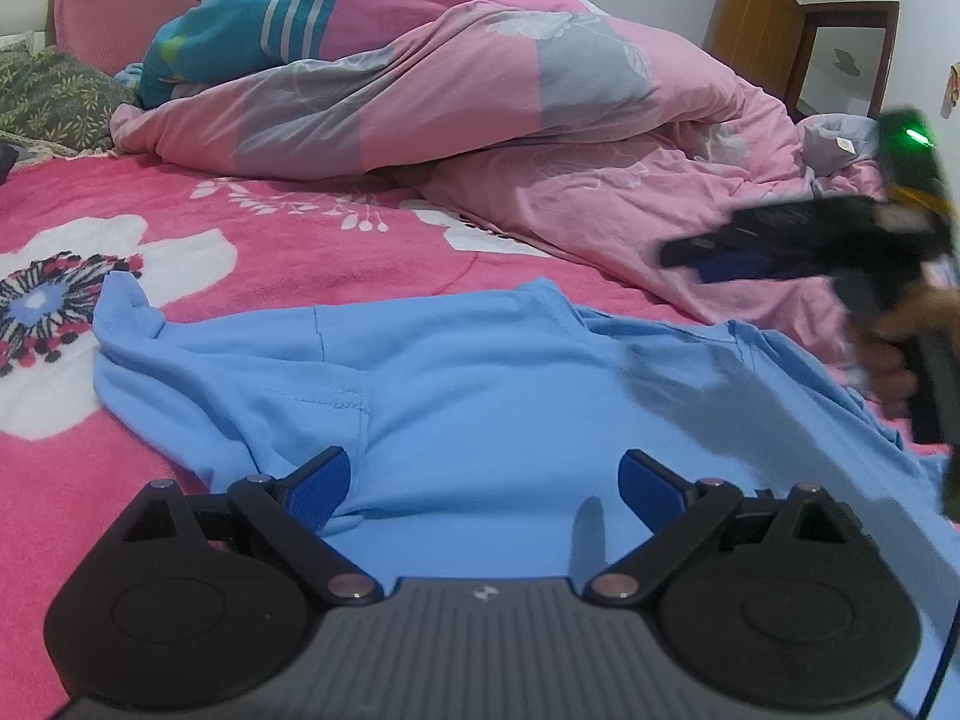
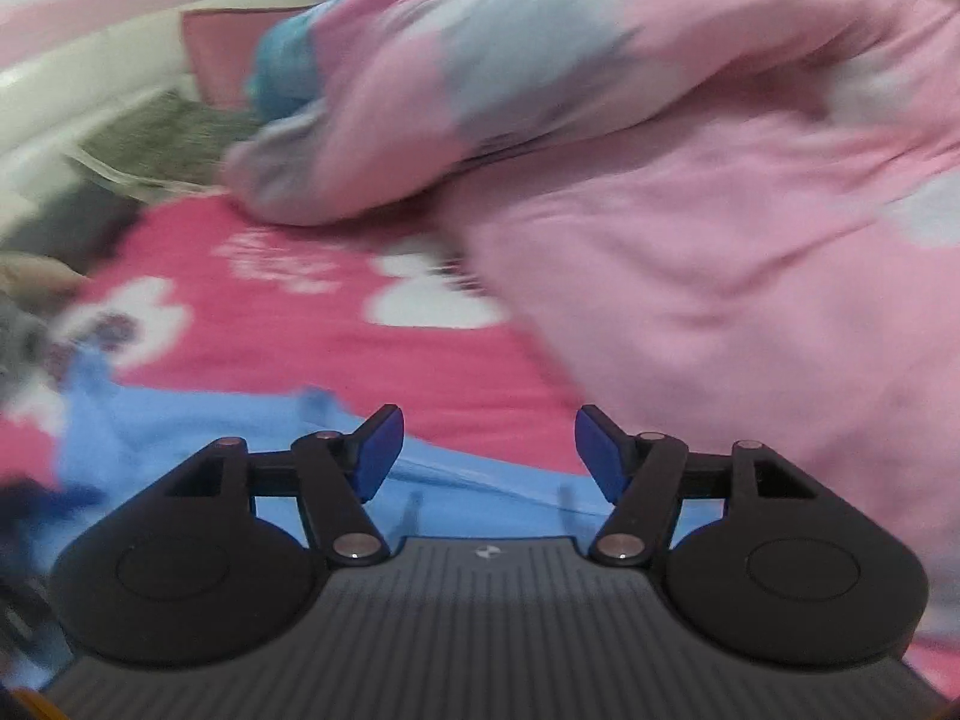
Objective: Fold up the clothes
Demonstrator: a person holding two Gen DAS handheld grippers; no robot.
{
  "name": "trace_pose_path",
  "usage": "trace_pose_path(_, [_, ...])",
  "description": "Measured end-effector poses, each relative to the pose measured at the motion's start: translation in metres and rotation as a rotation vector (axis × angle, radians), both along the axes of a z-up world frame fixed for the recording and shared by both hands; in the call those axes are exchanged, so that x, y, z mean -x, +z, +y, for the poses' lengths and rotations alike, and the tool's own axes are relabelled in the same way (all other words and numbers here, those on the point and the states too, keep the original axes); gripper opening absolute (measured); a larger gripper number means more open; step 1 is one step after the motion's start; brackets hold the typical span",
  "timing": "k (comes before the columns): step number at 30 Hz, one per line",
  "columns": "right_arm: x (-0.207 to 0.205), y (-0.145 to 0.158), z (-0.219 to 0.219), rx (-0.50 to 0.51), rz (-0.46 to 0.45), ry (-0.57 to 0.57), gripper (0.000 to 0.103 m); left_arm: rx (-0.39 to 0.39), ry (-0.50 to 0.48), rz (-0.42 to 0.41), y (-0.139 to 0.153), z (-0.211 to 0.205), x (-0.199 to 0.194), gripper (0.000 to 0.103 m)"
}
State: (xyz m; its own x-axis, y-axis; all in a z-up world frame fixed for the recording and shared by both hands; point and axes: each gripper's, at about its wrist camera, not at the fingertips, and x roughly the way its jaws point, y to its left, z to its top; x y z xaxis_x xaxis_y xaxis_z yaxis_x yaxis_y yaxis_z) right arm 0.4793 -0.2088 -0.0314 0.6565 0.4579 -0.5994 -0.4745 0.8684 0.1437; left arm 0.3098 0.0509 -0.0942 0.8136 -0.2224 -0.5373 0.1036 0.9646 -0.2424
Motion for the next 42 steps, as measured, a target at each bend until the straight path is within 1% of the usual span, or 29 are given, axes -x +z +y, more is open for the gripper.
trace_pose_path(4, [-0.033, -0.015, 0.047, -0.073, 0.124, 0.076, 0.062, 0.005, -0.001, -0.001, 0.0, 0.001, 0.0, 0.097])
trace_pose_path(6, [-0.044, -0.021, 0.065, -0.071, 0.162, 0.095, 0.062, 0.006, -0.001, -0.001, 0.0, 0.001, 0.0, 0.097])
trace_pose_path(8, [-0.052, -0.026, 0.079, -0.047, 0.2, 0.117, 0.057, 0.007, -0.001, -0.001, 0.0, 0.001, 0.0, 0.097])
trace_pose_path(9, [-0.056, -0.029, 0.085, -0.026, 0.221, 0.129, 0.049, 0.007, -0.001, -0.001, 0.0, 0.001, 0.0, 0.097])
trace_pose_path(10, [-0.056, -0.033, 0.091, 0.001, 0.239, 0.139, 0.037, 0.007, -0.001, 0.0, 0.0, 0.002, 0.0, 0.097])
trace_pose_path(11, [-0.054, -0.034, 0.094, 0.026, 0.241, 0.151, 0.029, 0.007, -0.001, -0.001, 0.0, 0.002, 0.001, 0.097])
trace_pose_path(12, [-0.051, -0.034, 0.098, 0.052, 0.233, 0.166, 0.017, 0.007, -0.001, -0.001, 0.0, 0.002, 0.001, 0.097])
trace_pose_path(13, [-0.047, -0.033, 0.101, 0.069, 0.212, 0.182, 0.008, 0.008, -0.001, 0.0, 0.0, 0.002, 0.001, 0.097])
trace_pose_path(14, [-0.041, -0.029, 0.103, 0.074, 0.175, 0.2, 0.007, 0.008, -0.001, 0.0, 0.0, 0.002, 0.001, 0.097])
trace_pose_path(16, [-0.031, -0.022, 0.106, 0.086, 0.097, 0.23, 0.006, 0.008, -0.001, 0.0, 0.0, 0.002, 0.001, 0.097])
trace_pose_path(18, [-0.025, -0.019, 0.11, 0.103, 0.017, 0.224, 0.006, 0.008, -0.001, -0.001, 0.0, 0.002, 0.001, 0.097])
trace_pose_path(20, [-0.026, -0.022, 0.112, 0.11, -0.027, 0.201, 0.006, 0.009, -0.001, 0.0, 0.0, 0.002, 0.001, 0.097])
trace_pose_path(22, [-0.028, -0.031, 0.114, 0.123, -0.052, 0.192, 0.006, 0.008, -0.001, 0.0, 0.0, 0.001, 0.001, 0.097])
trace_pose_path(24, [-0.033, -0.041, 0.116, 0.138, -0.053, 0.191, 0.007, 0.009, -0.001, 0.0, 0.0, 0.001, 0.001, 0.097])
trace_pose_path(26, [-0.038, -0.052, 0.115, 0.119, -0.04, 0.178, 0.009, 0.013, -0.002, 0.001, 0.0, 0.002, 0.0, 0.097])
trace_pose_path(27, [-0.041, -0.055, 0.112, 0.094, -0.032, 0.168, 0.012, 0.015, -0.002, 0.001, 0.0, 0.003, 0.0, 0.097])
trace_pose_path(29, [-0.048, -0.05, 0.104, 0.024, -0.004, 0.131, 0.024, 0.017, -0.002, 0.001, 0.0, 0.003, 0.0, 0.097])
trace_pose_path(30, [-0.051, -0.045, 0.098, -0.014, 0.004, 0.107, 0.033, 0.017, -0.002, 0.001, 0.0, 0.003, 0.0, 0.097])
trace_pose_path(32, [-0.053, -0.032, 0.08, -0.088, 0.004, 0.062, 0.034, 0.017, -0.002, 0.002, 0.001, 0.003, 0.0, 0.097])
trace_pose_path(34, [-0.053, -0.02, 0.063, -0.122, 0.002, 0.048, 0.034, 0.016, -0.003, 0.002, 0.001, 0.003, 0.0, 0.097])
trace_pose_path(35, [-0.052, -0.015, 0.055, -0.121, 0.001, 0.045, 0.034, 0.016, -0.003, 0.002, 0.001, 0.003, 0.001, 0.097])
trace_pose_path(37, [-0.048, -0.014, 0.049, -0.064, 0.012, 0.06, 0.034, 0.016, -0.003, 0.002, 0.001, 0.002, 0.0, 0.097])
trace_pose_path(40, [-0.043, -0.024, 0.046, 0.029, 0.046, 0.095, 0.034, 0.017, -0.003, 0.003, 0.001, 0.002, 0.0, 0.097])
trace_pose_path(42, [-0.04, -0.031, 0.048, 0.053, 0.057, 0.118, 0.034, 0.017, -0.002, 0.003, 0.001, 0.002, 0.0, 0.098])
